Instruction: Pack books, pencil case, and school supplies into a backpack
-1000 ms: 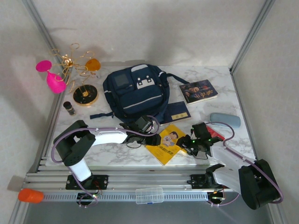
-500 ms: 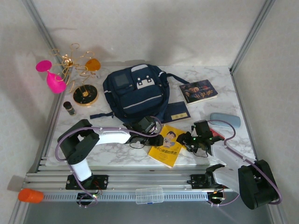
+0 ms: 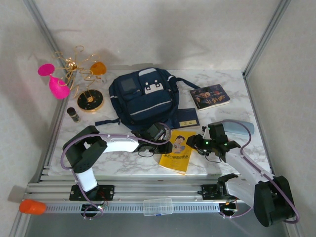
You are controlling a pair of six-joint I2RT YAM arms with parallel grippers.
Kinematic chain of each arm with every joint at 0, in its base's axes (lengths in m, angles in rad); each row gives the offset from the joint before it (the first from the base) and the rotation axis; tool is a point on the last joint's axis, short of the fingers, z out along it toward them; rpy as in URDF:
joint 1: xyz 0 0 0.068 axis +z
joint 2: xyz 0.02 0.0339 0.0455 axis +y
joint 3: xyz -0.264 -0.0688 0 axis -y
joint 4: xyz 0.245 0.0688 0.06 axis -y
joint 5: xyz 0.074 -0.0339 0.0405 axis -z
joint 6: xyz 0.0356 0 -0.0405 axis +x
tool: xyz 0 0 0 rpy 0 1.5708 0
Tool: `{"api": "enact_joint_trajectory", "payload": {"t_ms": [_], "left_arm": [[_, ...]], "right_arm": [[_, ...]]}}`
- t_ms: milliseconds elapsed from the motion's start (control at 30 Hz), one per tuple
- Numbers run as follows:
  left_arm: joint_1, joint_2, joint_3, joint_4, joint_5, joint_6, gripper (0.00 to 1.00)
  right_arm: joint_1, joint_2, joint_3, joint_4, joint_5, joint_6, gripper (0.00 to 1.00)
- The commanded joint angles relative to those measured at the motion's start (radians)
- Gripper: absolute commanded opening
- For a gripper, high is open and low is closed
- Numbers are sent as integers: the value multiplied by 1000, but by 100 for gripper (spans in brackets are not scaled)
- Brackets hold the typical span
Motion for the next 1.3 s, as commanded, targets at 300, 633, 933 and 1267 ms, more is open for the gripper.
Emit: {"api": "enact_joint_trajectory", "payload": {"t_ms": [300,633,933,1267], "left_arm": [[-3,40,3,75,-57,-16,44],[-3,33,-4,79,-63,-21,45],[-2,-48,-26,89,-74,-43,51],[72,-291,-102,105,-76,-55,64]], "right_arm": [[-1,42,36,32,-116,-144,37],[-4,33,47,-16,-38,-177,14],[-18,-67,76,-85,1,-169,0],[-27,-207,237,-227,5,-209,0]]}}
